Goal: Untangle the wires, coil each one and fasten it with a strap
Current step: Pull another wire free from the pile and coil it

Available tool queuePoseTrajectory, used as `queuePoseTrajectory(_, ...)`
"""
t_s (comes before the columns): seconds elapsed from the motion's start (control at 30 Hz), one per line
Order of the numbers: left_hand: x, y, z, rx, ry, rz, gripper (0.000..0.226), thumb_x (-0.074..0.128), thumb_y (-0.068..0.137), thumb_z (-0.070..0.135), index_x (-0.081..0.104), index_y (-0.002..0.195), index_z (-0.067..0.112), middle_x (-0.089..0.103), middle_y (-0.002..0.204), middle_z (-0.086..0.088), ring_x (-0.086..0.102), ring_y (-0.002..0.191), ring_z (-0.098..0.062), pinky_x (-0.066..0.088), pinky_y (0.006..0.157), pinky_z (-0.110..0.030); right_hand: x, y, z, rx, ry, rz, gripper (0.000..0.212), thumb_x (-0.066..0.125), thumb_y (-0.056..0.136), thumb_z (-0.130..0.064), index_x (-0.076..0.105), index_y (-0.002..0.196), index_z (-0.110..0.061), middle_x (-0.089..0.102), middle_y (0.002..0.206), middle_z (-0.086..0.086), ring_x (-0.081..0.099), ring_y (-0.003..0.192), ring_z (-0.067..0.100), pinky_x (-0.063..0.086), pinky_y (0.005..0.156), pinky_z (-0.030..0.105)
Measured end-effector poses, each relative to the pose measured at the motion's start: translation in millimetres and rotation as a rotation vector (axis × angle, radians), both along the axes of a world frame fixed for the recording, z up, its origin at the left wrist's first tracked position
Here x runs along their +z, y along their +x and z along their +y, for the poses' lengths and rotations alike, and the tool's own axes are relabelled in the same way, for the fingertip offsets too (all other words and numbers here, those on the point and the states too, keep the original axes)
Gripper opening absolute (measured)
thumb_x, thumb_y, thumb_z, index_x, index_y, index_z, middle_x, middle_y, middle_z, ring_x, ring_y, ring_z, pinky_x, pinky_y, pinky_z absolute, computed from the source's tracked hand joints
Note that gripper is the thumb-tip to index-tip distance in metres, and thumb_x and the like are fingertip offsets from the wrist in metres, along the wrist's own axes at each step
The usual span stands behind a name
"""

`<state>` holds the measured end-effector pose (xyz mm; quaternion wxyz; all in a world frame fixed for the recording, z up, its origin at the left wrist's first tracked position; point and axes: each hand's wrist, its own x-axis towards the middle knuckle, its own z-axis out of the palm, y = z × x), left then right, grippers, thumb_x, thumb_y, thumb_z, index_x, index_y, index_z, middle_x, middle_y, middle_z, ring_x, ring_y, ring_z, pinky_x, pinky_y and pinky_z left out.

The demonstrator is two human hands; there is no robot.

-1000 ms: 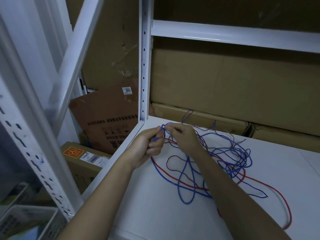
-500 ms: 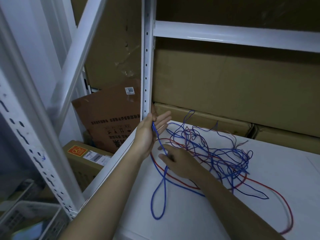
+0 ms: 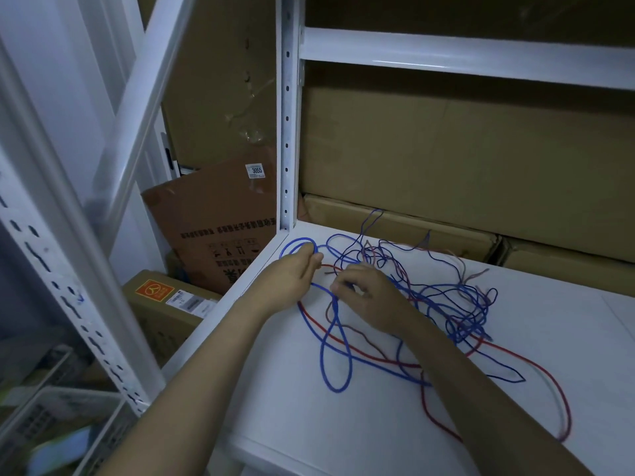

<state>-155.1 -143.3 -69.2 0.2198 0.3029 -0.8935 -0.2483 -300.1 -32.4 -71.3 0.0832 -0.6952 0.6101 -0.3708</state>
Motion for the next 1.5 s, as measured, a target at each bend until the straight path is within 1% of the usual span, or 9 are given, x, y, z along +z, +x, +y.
queuePoseTrajectory(0.13,5.2,5.8,-0.8,-0.061,0.097,-0.043,0.027,0.035,0.103,0.035,0.051,0.085,0.023,0.050,0.073,0.014,0.048,0.071,-0.004,0.035,0.062,-0.021,-0.7,-14.7,2.2,-0.052,0.046,0.010,0.017,0.059,0.090,-0.001,0.073,0.093,-0.010,0.047,0.075,-0.016,0.043,0.080,-0.003,0.028,0.082,0.013)
queuePoseTrajectory(0.3,11.8,14.1,-1.6,-0.115,0.155,-0.097,0.026,0.039,0.102,0.036,0.056,0.084,0.027,0.051,0.076,0.009,0.047,0.069,-0.001,0.036,0.062,-0.017,-6.5,-28.1,2.9,-0.098,0.042,0.012,0.017,0.059,0.093,-0.011,0.073,0.100,-0.019,0.061,0.083,0.002,0.049,0.086,0.012,0.034,0.083,0.020)
queuePoseTrajectory(0.53,16.5,11.7,5.4,0.046,0.350,0.354,0.029,0.042,0.102,0.033,0.053,0.092,0.008,0.048,0.078,0.009,0.045,0.068,0.003,0.038,0.073,-0.023,-18.4,-34.4,4.4,-0.079,0.124,-0.107,0.021,0.053,0.097,-0.015,0.069,0.093,-0.027,0.066,0.095,0.000,0.057,0.097,0.023,0.045,0.086,0.035)
queuePoseTrajectory(0.73,25.2,9.7,-5.1,0.337,0.281,0.504,0.030,0.036,0.103,0.033,0.050,0.091,0.009,0.059,0.089,-0.012,0.055,0.086,-0.028,0.036,0.067,-0.029,-9.2,-40.5,17.9,-0.177,-0.040,-0.346,0.035,0.042,0.100,-0.003,0.059,0.075,-0.020,0.054,0.071,-0.006,0.047,0.065,0.003,0.038,0.068,0.023)
queuePoseTrajectory(0.8,22.1,10.4,-9.1,0.396,0.251,0.493,0.031,0.035,0.104,0.034,0.046,0.086,0.011,0.053,0.079,-0.011,0.051,0.076,-0.028,0.034,0.062,-0.032,-2.9,-44.0,19.5,-0.295,-0.180,-0.407,0.033,0.039,0.102,-0.006,0.061,0.079,-0.015,0.045,0.059,-0.010,0.039,0.054,0.003,0.033,0.057,0.020)
queuePoseTrajectory(0.93,16.2,9.0,-11.2,0.492,0.241,0.508,0.029,0.033,0.104,0.032,0.044,0.083,0.015,0.045,0.075,0.006,0.043,0.066,-0.009,0.032,0.055,-0.025,9.2,-53.3,20.4,-0.586,-0.378,-0.265,0.017,0.046,0.100,-0.014,0.062,0.097,-0.009,0.047,0.060,-0.008,0.042,0.053,0.008,0.032,0.054,0.027)
queuePoseTrajectory(1.13,21.6,6.6,-2.5,0.601,0.312,0.588,0.030,0.031,0.104,0.033,0.047,0.091,0.011,0.048,0.076,0.001,0.045,0.067,-0.014,0.031,0.055,-0.028,19.8,-61.0,19.0,-0.736,-0.436,-0.200,0.019,0.044,0.101,-0.022,0.059,0.092,-0.014,0.058,0.065,0.009,0.048,0.059,0.023,0.029,0.051,0.031)
queuePoseTrajectory(1.33,32.7,11.8,14.4,0.440,0.384,0.645,0.031,0.035,0.104,0.032,0.046,0.077,0.021,0.045,0.069,0.005,0.041,0.061,-0.010,0.034,0.059,-0.027,22.7,-65.0,7.2,-0.840,-0.144,0.120,0.028,0.043,0.101,-0.025,0.063,0.110,-0.009,0.056,0.115,0.011,0.044,0.110,0.032,0.030,0.086,0.040)
queuePoseTrajectory(1.5,39.2,15.4,29.8,0.278,0.427,0.543,0.029,0.037,0.103,0.031,0.048,0.081,0.016,0.042,0.068,0.003,0.035,0.059,-0.010,0.033,0.061,-0.027,38.9,-58.3,4.9,-0.646,-0.225,-0.005,0.023,0.040,0.101,-0.014,0.058,0.103,0.000,0.056,0.090,0.014,0.052,0.087,0.033,0.030,0.066,0.032)
